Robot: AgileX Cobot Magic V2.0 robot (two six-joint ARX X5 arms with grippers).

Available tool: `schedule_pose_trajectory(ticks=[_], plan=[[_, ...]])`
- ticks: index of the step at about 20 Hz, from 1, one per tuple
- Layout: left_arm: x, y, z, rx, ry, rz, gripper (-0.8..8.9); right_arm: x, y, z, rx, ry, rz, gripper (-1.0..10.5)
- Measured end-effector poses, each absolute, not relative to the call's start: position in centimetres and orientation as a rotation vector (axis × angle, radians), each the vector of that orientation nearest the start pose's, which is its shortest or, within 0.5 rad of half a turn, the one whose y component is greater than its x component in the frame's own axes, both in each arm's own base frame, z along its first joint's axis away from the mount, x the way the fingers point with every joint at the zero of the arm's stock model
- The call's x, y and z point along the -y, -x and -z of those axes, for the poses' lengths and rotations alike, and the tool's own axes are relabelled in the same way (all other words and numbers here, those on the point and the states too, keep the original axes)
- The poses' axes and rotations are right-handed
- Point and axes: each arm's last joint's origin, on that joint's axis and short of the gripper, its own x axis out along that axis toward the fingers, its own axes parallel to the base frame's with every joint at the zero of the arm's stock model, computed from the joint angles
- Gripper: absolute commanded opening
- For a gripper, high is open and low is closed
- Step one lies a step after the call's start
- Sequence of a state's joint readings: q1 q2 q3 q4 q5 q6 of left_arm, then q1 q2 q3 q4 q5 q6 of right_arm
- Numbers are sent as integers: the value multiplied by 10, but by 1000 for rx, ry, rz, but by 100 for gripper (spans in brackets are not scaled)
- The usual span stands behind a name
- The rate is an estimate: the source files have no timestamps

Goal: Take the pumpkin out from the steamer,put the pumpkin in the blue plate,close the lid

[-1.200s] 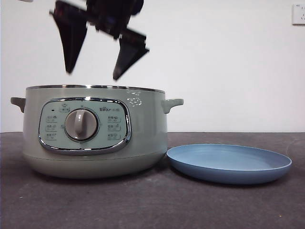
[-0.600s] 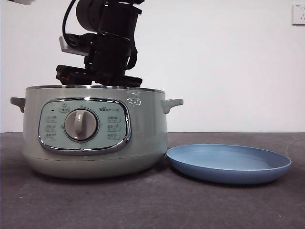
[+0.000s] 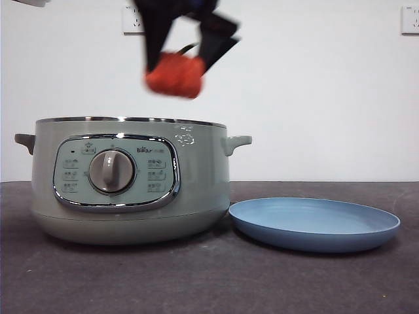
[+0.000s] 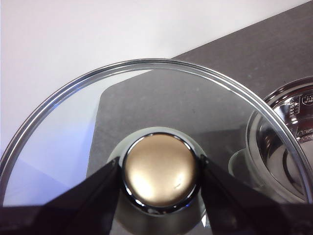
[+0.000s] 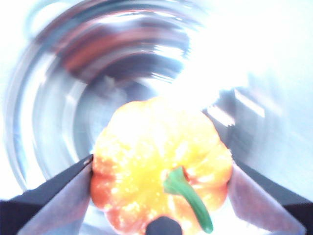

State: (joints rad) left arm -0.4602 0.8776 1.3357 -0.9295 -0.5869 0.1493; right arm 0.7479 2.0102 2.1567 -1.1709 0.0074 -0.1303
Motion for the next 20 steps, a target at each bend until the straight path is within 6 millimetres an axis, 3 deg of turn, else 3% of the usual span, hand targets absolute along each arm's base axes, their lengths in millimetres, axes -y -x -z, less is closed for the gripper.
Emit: schedule_pose_trajectory(ticks=[3,6,10,15,20], plan=[[42,-120,-427,-418,-382,-92,-8,-220,-310,-379,-1043,421,-588,-11],[42,-120,-427,-420,-383,-90,-8,-177,-319,-383,-1082,340,-399,-11],[42,-120,-427,-420,-383,-90,-8,-157,-298,-362,-1161,334,-345,-11],[44,-121,-426,-424,-367,-13,-8,-139,-263,-339,-1098,304,-349,-11],[44,-121,-426,-424,-368,-13,-8,-140,-263,-285,-1118,304,-346,-11]])
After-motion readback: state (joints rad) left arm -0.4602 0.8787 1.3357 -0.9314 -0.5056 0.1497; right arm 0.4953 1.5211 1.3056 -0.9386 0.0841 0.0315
